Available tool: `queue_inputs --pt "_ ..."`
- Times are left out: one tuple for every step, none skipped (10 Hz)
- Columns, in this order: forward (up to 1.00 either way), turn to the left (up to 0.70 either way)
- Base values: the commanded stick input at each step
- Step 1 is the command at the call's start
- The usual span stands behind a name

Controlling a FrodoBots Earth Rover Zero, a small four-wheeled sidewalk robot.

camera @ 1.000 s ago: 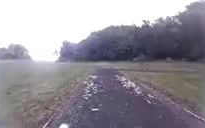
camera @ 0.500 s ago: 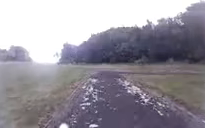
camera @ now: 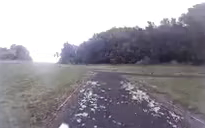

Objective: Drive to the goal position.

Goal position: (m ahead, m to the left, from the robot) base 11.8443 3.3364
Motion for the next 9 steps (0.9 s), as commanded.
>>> queue_inputs --pt "0.7 -0.33" --pt "0.7 -0.2" --pt "0.7 -0.06" --pt "0.7 0.0" --pt "0.7 0.0" --pt "0.7 0.0" --pt "0.7 0.0" --pt "0.7 0.0" --pt "0.7 0.0"
